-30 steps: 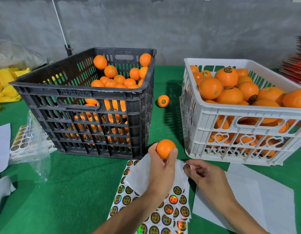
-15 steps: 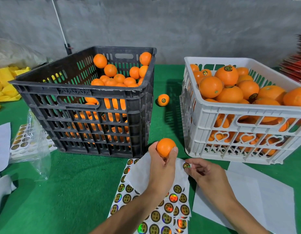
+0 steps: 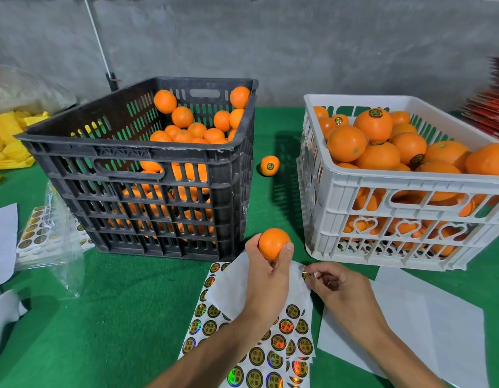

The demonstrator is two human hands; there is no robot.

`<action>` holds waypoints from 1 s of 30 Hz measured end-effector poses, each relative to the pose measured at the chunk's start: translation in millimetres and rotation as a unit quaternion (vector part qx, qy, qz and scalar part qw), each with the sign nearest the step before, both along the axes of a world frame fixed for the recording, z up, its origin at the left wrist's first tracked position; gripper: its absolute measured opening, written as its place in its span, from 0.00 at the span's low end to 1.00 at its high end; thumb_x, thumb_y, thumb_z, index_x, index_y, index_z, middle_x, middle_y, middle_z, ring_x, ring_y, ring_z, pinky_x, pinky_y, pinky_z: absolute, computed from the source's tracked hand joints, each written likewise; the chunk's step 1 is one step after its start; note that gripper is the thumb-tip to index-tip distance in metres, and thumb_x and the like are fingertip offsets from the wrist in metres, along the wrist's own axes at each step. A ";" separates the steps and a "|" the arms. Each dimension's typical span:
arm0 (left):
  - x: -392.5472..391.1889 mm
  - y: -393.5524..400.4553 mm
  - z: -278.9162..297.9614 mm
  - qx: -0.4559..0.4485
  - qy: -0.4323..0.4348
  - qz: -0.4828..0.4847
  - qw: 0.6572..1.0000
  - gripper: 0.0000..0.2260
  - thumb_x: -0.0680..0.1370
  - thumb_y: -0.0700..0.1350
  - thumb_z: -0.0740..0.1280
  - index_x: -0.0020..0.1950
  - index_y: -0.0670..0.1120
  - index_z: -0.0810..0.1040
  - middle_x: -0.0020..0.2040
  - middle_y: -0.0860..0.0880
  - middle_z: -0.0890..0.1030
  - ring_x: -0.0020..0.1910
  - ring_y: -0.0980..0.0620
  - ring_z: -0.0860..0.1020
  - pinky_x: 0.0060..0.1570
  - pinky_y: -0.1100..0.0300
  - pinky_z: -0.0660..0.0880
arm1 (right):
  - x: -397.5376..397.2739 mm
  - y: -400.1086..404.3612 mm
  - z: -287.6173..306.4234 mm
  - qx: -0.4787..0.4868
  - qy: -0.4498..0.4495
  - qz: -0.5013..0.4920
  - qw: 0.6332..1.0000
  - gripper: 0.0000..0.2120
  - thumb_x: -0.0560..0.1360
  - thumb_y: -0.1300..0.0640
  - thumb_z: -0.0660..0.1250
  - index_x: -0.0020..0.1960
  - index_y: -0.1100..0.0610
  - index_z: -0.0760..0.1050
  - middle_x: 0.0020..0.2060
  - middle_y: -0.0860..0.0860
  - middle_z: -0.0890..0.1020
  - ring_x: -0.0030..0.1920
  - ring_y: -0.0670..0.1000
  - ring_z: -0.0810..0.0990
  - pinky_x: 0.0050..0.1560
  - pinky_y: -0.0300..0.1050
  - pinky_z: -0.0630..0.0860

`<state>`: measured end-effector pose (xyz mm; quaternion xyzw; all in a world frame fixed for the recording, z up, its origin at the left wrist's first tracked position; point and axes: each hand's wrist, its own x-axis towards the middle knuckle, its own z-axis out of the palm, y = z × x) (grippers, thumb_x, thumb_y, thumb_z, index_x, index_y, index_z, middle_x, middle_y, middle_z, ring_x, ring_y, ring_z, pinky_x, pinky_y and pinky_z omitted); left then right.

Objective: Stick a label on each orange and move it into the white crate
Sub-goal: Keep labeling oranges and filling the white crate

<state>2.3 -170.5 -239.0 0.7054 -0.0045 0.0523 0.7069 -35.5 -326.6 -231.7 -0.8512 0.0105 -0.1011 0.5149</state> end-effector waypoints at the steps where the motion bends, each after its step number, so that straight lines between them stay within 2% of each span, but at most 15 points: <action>1: 0.0 0.1 -0.2 -0.001 0.001 0.000 1.000 0.19 0.82 0.54 0.69 0.68 0.54 0.64 0.52 0.52 0.76 0.45 0.65 0.78 0.45 0.72 0.74 | 0.1 0.4 1.8 0.002 0.002 0.008 1.000 0.12 0.74 0.57 0.78 0.46 0.39 0.85 0.43 0.41 0.83 0.40 0.44 0.79 0.41 0.36 0.76; 3: 0.0 0.5 0.0 -0.007 0.002 -0.006 1.000 0.19 0.82 0.54 0.69 0.67 0.55 0.65 0.53 0.51 0.76 0.45 0.64 0.78 0.46 0.72 0.74 | -0.7 1.3 8.3 0.013 -0.009 0.024 1.000 0.05 0.72 0.51 0.78 0.45 0.42 0.85 0.53 0.37 0.80 0.53 0.39 0.79 0.52 0.33 0.72; 4: -0.1 0.5 0.3 -0.012 0.002 -0.011 1.000 0.19 0.82 0.54 0.69 0.67 0.56 0.65 0.53 0.51 0.76 0.45 0.63 0.78 0.46 0.71 0.74 | -1.8 1.8 13.5 0.036 -0.017 0.032 0.999 0.02 0.73 0.48 0.76 0.44 0.44 0.85 0.57 0.36 0.79 0.61 0.38 0.77 0.60 0.35 0.69; 6: -0.6 0.5 1.1 -0.020 0.002 -0.018 1.000 0.17 0.82 0.54 0.69 0.66 0.57 0.65 0.52 0.51 0.76 0.45 0.62 0.79 0.46 0.71 0.74 | -4.1 0.8 19.0 0.100 -0.048 0.044 0.993 0.10 0.77 0.46 0.71 0.41 0.50 0.85 0.60 0.39 0.80 0.67 0.40 0.74 0.66 0.41 0.66; 8: -0.4 0.4 1.1 -0.025 0.002 -0.022 0.999 0.17 0.82 0.54 0.69 0.66 0.57 0.65 0.52 0.51 0.77 0.45 0.62 0.79 0.47 0.71 0.74 | -4.5 2.4 24.5 0.165 -0.057 0.042 0.984 0.17 0.81 0.42 0.66 0.45 0.52 0.85 0.57 0.45 0.83 0.67 0.44 0.76 0.69 0.43 0.64; 10: -0.2 0.7 0.5 -0.028 0.002 -0.031 0.999 0.19 0.82 0.56 0.69 0.68 0.57 0.66 0.53 0.52 0.78 0.48 0.61 0.80 0.48 0.70 0.75 | -3.7 8.1 28.0 0.255 -0.028 0.049 0.965 0.22 0.82 0.40 0.60 0.55 0.55 0.84 0.53 0.48 0.85 0.66 0.44 0.78 0.69 0.42 0.64; 11: -0.4 0.8 0.3 -0.030 0.003 -0.041 0.999 0.20 0.81 0.58 0.68 0.69 0.57 0.66 0.54 0.53 0.79 0.50 0.59 0.81 0.49 0.69 0.76 | -2.9 11.2 29.0 0.311 -0.002 0.051 0.949 0.27 0.80 0.39 0.57 0.56 0.60 0.82 0.55 0.47 0.86 0.66 0.43 0.78 0.68 0.43 0.64; 13: -1.1 0.7 0.0 -0.030 0.010 -0.068 0.997 0.22 0.78 0.66 0.66 0.70 0.62 0.67 0.53 0.59 0.81 0.51 0.57 0.82 0.51 0.65 0.78 | -2.0 15.9 30.3 0.388 0.045 0.064 0.918 0.32 0.80 0.38 0.54 0.53 0.65 0.82 0.64 0.46 0.82 0.68 0.44 0.76 0.67 0.45 0.64; 16: 0.1 0.9 -2.8 -0.026 0.019 -0.096 0.995 0.21 0.76 0.71 0.61 0.67 0.68 0.68 0.48 0.59 0.81 0.48 0.56 0.81 0.55 0.53 0.78 | -3.7 19.3 35.4 0.443 0.076 0.082 0.889 0.33 0.80 0.38 0.53 0.50 0.64 0.85 0.69 0.48 0.80 0.70 0.43 0.75 0.69 0.47 0.62; 19: 1.6 3.7 -3.3 -0.043 0.038 -0.125 0.990 0.21 0.76 0.73 0.58 0.66 0.68 0.71 0.48 0.53 0.80 0.44 0.55 0.79 0.50 0.56 0.75 | -3.5 20.5 38.4 0.455 0.099 0.087 0.881 0.35 0.79 0.37 0.54 0.55 0.66 0.83 0.68 0.49 0.80 0.70 0.41 0.74 0.71 0.47 0.62; 21: 1.2 5.5 -2.2 -0.048 0.043 -0.139 0.988 0.24 0.76 0.74 0.57 0.67 0.65 0.72 0.48 0.54 0.80 0.43 0.55 0.78 0.47 0.59 0.75 | -3.0 21.8 39.1 0.445 0.105 0.084 0.885 0.36 0.78 0.37 0.54 0.57 0.67 0.83 0.68 0.49 0.80 0.69 0.41 0.75 0.72 0.46 0.62; 23: 0.3 6.0 -0.1 -0.043 0.040 -0.146 0.987 0.25 0.76 0.74 0.60 0.67 0.63 0.72 0.47 0.57 0.80 0.45 0.56 0.79 0.49 0.58 0.77 | -4.0 22.8 39.8 0.438 0.107 0.078 0.889 0.36 0.79 0.36 0.53 0.58 0.65 0.84 0.68 0.47 0.80 0.69 0.41 0.75 0.72 0.44 0.63; 26: -0.7 5.8 1.8 -0.033 0.034 -0.149 0.988 0.24 0.74 0.72 0.68 0.65 0.63 0.72 0.45 0.59 0.79 0.45 0.59 0.79 0.51 0.60 0.78 | -5.2 24.5 39.5 0.414 0.105 0.079 0.901 0.34 0.81 0.37 0.50 0.60 0.58 0.85 0.69 0.44 0.79 0.70 0.40 0.74 0.72 0.43 0.63; 28: -0.1 5.9 3.8 -0.048 0.044 -0.145 0.987 0.19 0.74 0.68 0.69 0.60 0.63 0.75 0.42 0.57 0.79 0.42 0.58 0.78 0.50 0.59 0.78 | -5.0 26.3 37.1 0.391 0.102 0.078 0.911 0.31 0.81 0.36 0.49 0.65 0.51 0.82 0.69 0.42 0.79 0.71 0.41 0.73 0.75 0.46 0.62; 30: 1.6 7.0 5.8 -0.073 0.057 -0.134 0.987 0.13 0.74 0.64 0.69 0.56 0.62 0.77 0.38 0.53 0.78 0.38 0.55 0.76 0.46 0.59 0.78 | -6.6 26.6 33.1 0.356 0.087 0.066 0.928 0.24 0.80 0.36 0.53 0.69 0.42 0.78 0.69 0.40 0.78 0.69 0.41 0.75 0.74 0.47 0.65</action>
